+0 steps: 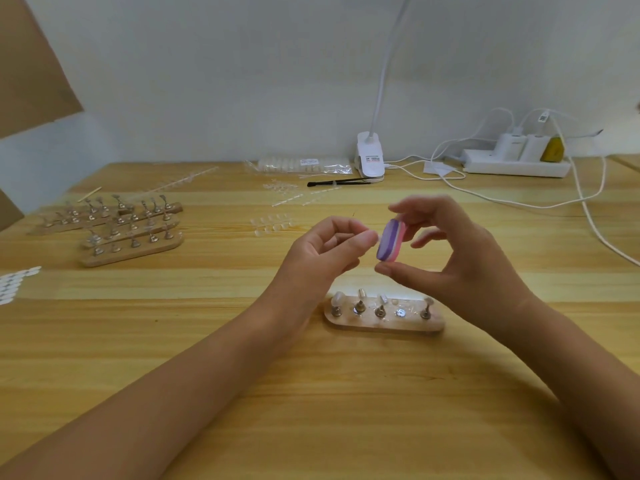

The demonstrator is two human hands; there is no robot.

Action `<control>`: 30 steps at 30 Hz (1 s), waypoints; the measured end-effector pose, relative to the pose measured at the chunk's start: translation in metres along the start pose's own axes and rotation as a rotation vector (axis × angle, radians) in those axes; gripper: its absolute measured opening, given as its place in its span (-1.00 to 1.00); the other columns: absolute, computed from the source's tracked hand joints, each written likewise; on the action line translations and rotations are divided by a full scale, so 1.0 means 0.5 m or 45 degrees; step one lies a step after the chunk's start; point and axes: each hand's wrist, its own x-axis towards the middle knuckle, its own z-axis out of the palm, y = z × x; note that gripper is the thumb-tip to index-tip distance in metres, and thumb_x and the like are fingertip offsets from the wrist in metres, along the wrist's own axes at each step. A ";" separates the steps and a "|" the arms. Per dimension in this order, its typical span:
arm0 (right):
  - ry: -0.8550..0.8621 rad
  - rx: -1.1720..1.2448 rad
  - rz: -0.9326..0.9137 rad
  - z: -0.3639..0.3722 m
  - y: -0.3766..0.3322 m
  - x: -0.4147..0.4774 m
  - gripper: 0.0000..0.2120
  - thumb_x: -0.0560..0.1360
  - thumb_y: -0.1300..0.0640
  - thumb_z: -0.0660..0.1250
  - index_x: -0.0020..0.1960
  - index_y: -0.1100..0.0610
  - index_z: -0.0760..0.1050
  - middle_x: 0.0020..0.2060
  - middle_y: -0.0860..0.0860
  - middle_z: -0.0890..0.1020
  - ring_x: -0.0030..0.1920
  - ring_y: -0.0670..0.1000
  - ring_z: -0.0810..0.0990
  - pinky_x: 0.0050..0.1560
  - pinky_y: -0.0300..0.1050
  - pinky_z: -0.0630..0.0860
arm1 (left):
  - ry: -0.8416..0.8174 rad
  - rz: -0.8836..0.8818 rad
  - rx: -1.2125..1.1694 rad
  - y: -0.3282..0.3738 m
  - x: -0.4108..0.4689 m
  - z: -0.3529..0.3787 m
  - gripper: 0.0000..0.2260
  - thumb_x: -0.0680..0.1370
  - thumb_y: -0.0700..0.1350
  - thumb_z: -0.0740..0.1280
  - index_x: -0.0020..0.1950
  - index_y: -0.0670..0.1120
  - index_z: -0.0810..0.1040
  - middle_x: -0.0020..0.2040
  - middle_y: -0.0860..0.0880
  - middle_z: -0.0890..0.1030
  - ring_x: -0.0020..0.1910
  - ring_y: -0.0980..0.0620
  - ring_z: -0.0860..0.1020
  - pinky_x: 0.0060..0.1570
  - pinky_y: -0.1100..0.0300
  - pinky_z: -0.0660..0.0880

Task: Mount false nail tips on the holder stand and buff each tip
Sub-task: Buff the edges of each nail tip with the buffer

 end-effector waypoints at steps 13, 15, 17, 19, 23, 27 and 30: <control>0.127 -0.029 -0.053 0.010 0.004 -0.005 -0.54 0.34 -0.20 0.43 0.13 -0.06 0.38 -0.06 -0.20 0.53 -0.09 -0.10 0.52 -0.07 -0.27 0.46 | -0.040 -0.009 -0.064 0.001 0.000 0.000 -0.97 0.47 0.01 0.42 -0.13 0.11 0.66 -0.19 0.06 0.63 -0.11 0.17 0.58 0.10 0.25 0.50; 0.177 0.017 -0.009 0.007 0.005 -0.004 -0.54 0.33 -0.19 0.45 0.12 -0.06 0.38 -0.08 -0.20 0.53 -0.10 -0.09 0.52 -0.07 -0.23 0.47 | -0.039 -0.008 -0.082 0.002 0.000 0.000 -0.97 0.47 0.00 0.43 -0.13 0.10 0.67 -0.18 0.05 0.63 -0.11 0.17 0.58 0.08 0.27 0.50; 0.137 0.006 -0.073 0.011 0.002 -0.009 -0.53 0.34 -0.17 0.48 0.13 -0.04 0.39 -0.06 -0.19 0.53 -0.11 -0.07 0.51 -0.08 -0.21 0.47 | -0.058 -0.014 -0.084 0.001 -0.001 0.002 -0.96 0.47 0.00 0.42 -0.12 0.08 0.66 -0.18 0.05 0.64 -0.12 0.17 0.59 0.06 0.29 0.51; 0.128 -0.026 -0.134 0.017 0.002 -0.013 -0.52 0.34 -0.15 0.50 0.13 -0.01 0.40 -0.06 -0.15 0.53 -0.13 -0.03 0.51 -0.07 -0.22 0.47 | -0.078 -0.016 -0.095 0.002 -0.003 0.003 -0.95 0.48 0.00 0.41 -0.11 0.08 0.66 -0.18 0.05 0.64 -0.13 0.17 0.60 0.05 0.30 0.52; 0.257 0.037 -0.008 0.014 0.002 -0.008 -0.52 0.33 -0.14 0.49 0.12 -0.01 0.37 -0.08 -0.09 0.53 -0.16 -0.01 0.49 -0.07 -0.22 0.45 | -0.065 -0.018 -0.112 0.004 -0.001 0.000 -0.96 0.48 -0.02 0.41 -0.13 0.09 0.67 -0.18 0.08 0.64 -0.12 0.18 0.58 0.09 0.27 0.50; 0.198 0.014 -0.135 0.021 0.000 -0.014 -0.53 0.35 -0.08 0.52 0.12 0.02 0.38 -0.08 -0.05 0.52 -0.16 0.02 0.49 -0.06 -0.22 0.45 | -0.115 -0.027 -0.134 0.003 -0.002 0.004 -0.93 0.50 -0.02 0.40 -0.14 0.10 0.67 -0.16 0.06 0.65 -0.12 0.17 0.60 0.04 0.32 0.52; 0.297 0.109 -0.018 0.014 -0.001 -0.010 -0.52 0.33 -0.08 0.53 0.11 0.05 0.39 -0.07 -0.08 0.53 -0.16 -0.02 0.48 -0.08 -0.21 0.46 | -0.139 -0.028 -0.141 0.008 -0.001 0.002 -0.94 0.50 -0.02 0.42 -0.15 0.12 0.68 -0.15 0.08 0.65 -0.10 0.18 0.59 0.10 0.30 0.51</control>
